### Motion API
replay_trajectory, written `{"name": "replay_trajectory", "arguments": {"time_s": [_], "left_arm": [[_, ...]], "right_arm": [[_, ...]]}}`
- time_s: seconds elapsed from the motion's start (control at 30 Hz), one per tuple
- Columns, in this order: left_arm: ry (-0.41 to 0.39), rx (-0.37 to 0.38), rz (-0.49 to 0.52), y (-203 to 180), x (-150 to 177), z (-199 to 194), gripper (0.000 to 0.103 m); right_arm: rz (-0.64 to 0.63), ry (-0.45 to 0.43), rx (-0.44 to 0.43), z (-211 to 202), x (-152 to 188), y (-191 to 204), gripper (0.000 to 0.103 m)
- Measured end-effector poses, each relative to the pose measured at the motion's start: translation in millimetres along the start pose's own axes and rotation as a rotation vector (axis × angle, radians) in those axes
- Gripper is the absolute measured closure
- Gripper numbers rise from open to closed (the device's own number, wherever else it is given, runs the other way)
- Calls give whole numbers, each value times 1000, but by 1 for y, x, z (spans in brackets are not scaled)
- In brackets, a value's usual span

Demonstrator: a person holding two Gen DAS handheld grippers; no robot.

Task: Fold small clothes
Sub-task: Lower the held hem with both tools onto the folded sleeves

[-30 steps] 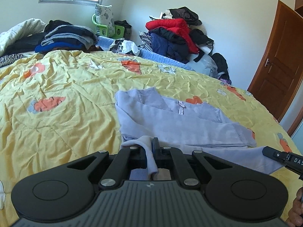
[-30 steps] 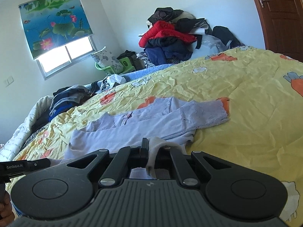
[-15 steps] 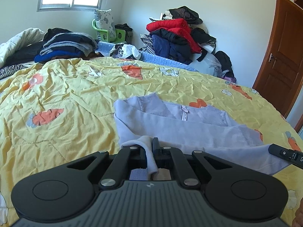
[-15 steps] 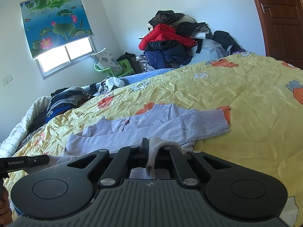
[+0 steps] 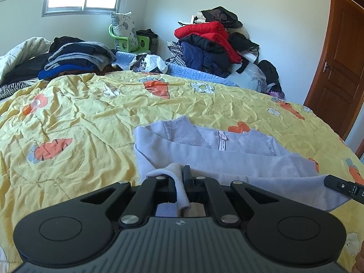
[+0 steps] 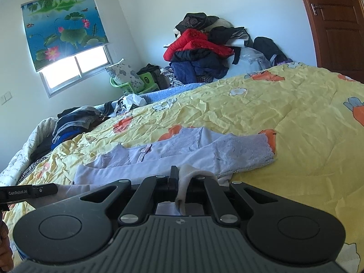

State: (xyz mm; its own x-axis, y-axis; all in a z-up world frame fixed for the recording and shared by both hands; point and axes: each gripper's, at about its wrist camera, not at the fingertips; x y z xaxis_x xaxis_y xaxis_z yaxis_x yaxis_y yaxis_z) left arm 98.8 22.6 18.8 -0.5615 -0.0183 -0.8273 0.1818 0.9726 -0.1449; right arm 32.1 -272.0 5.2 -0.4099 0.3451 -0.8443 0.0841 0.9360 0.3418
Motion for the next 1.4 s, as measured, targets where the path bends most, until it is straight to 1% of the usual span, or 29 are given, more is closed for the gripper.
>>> {"name": "replay_trajectory", "arguments": {"time_s": [0.4, 0.77, 1.4], "left_arm": [[4, -6, 7, -1, -6, 6, 99], [5, -8, 20, -1, -16, 15, 99], [17, -12, 30, -2, -28, 31, 99]], "right_arm": [[0, -3, 2, 3, -1, 1, 97], [-12, -13, 9, 12, -15, 5, 97], [-7, -5, 18, 25, -19, 4, 97]]}}
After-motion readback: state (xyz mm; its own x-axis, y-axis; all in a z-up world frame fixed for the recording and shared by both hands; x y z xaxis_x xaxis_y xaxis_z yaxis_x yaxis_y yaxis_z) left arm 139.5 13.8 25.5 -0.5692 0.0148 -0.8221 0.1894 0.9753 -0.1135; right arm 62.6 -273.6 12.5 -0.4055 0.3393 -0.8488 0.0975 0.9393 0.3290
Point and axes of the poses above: each gripper's, at about its wrist camera, not at the fingertips, and z roughly the way its jaws point, y to its left, x to its underside, and after that the axes turned 2 degrees about z, right-handed
